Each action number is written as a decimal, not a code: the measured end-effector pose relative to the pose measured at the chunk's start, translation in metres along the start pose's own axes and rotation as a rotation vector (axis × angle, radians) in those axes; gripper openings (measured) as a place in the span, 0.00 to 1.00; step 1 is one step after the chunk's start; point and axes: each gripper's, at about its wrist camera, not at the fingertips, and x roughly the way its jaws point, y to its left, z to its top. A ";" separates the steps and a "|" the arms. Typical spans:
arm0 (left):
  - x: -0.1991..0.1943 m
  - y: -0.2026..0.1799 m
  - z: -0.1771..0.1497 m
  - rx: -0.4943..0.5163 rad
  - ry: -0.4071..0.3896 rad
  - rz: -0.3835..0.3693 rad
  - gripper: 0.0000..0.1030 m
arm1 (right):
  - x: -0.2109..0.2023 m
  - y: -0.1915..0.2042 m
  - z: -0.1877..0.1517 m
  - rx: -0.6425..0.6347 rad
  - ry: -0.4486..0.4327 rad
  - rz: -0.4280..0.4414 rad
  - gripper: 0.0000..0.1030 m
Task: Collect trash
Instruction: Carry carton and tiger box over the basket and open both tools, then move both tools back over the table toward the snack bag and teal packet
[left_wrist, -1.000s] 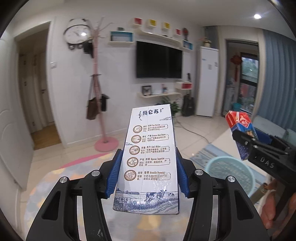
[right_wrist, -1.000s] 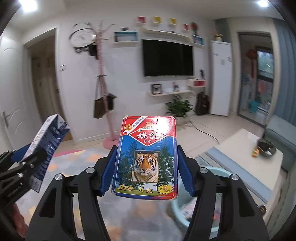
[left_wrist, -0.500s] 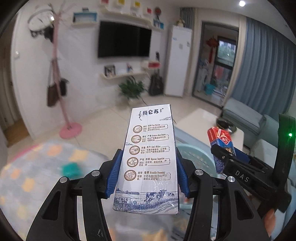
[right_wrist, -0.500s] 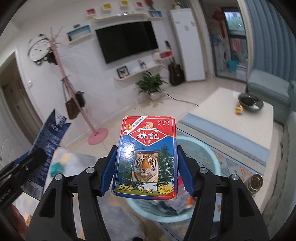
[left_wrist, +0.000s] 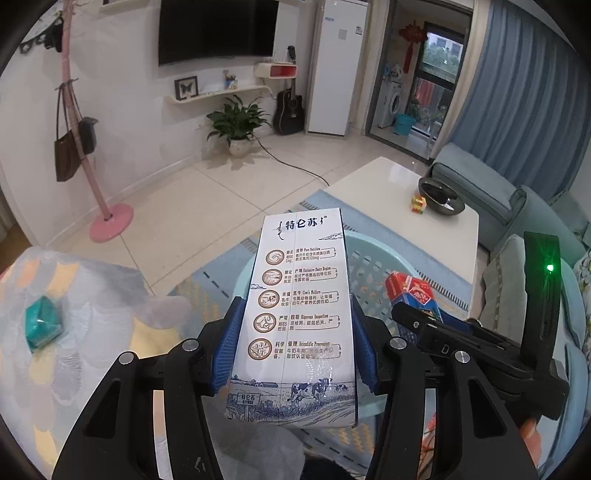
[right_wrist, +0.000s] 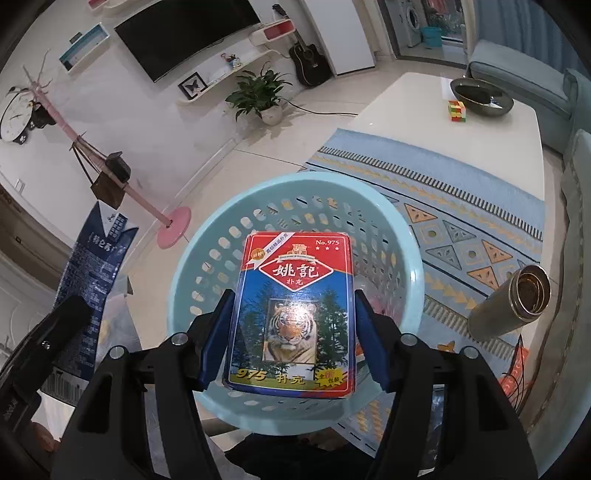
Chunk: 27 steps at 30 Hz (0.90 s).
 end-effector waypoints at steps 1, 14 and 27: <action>-0.001 -0.001 0.002 -0.002 -0.004 -0.001 0.51 | 0.000 0.000 0.000 0.002 0.001 0.005 0.58; -0.050 0.006 -0.006 -0.031 -0.085 -0.028 0.62 | -0.033 0.014 -0.001 0.002 -0.030 0.059 0.68; -0.154 0.049 -0.046 -0.140 -0.223 0.043 0.67 | -0.092 0.107 -0.034 -0.252 -0.120 0.123 0.73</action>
